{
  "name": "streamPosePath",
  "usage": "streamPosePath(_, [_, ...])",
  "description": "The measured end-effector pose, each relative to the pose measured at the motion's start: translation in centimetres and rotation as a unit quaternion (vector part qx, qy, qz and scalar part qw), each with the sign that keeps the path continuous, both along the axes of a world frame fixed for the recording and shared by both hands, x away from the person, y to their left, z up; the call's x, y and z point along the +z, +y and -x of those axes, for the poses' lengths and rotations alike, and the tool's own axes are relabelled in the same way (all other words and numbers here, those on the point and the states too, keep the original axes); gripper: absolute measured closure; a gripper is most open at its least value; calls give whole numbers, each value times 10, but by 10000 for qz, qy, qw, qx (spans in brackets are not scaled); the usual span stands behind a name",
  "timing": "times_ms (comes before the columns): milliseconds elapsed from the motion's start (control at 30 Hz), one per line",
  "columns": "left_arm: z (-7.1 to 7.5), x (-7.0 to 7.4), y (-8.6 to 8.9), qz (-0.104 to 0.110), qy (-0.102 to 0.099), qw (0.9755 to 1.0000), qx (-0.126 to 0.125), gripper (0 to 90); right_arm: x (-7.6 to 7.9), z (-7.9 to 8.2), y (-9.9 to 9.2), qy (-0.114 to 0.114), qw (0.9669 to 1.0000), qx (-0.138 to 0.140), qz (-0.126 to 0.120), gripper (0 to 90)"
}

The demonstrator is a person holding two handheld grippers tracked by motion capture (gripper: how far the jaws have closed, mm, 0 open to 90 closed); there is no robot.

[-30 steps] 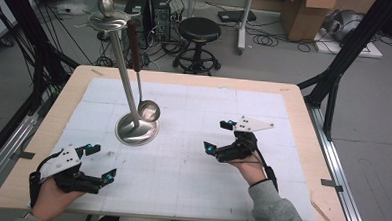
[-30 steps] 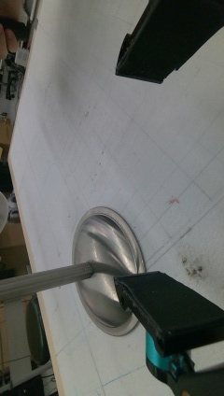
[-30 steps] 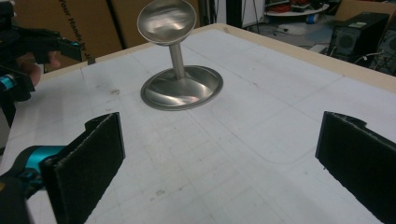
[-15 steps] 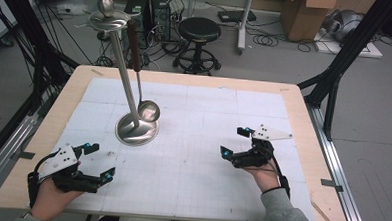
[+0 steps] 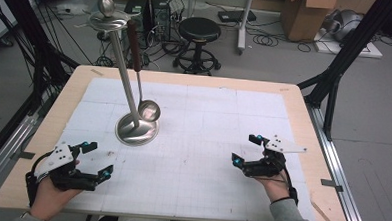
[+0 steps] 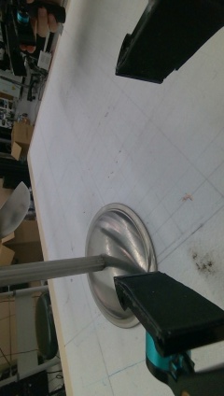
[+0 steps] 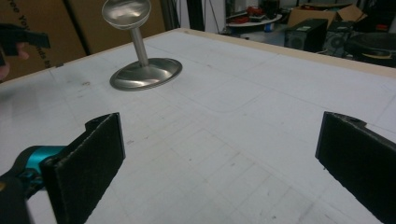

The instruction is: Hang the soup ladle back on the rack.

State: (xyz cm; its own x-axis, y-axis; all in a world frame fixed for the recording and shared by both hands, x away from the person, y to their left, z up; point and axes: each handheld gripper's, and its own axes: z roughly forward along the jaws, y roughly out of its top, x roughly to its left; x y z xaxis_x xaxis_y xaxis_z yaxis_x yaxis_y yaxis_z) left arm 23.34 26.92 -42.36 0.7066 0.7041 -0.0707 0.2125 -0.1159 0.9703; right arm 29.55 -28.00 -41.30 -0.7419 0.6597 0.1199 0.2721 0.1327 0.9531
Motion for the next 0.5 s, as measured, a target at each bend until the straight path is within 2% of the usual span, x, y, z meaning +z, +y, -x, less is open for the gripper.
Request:
streamPosePath(67, [0,0,-1,-20,15,10000,-7,27,-2,3,-3,24,9999,-110,-3,3])
streamPosePath(200, [0,-1,-1,-31,19,10000,-1,27,-5,9,-9,72,9998,-159,0,2])
streamPosePath(500, [-1,-1,-1,-52,26,10000,7,27,-7,21,-29,-20,9993,-330,-159,3])
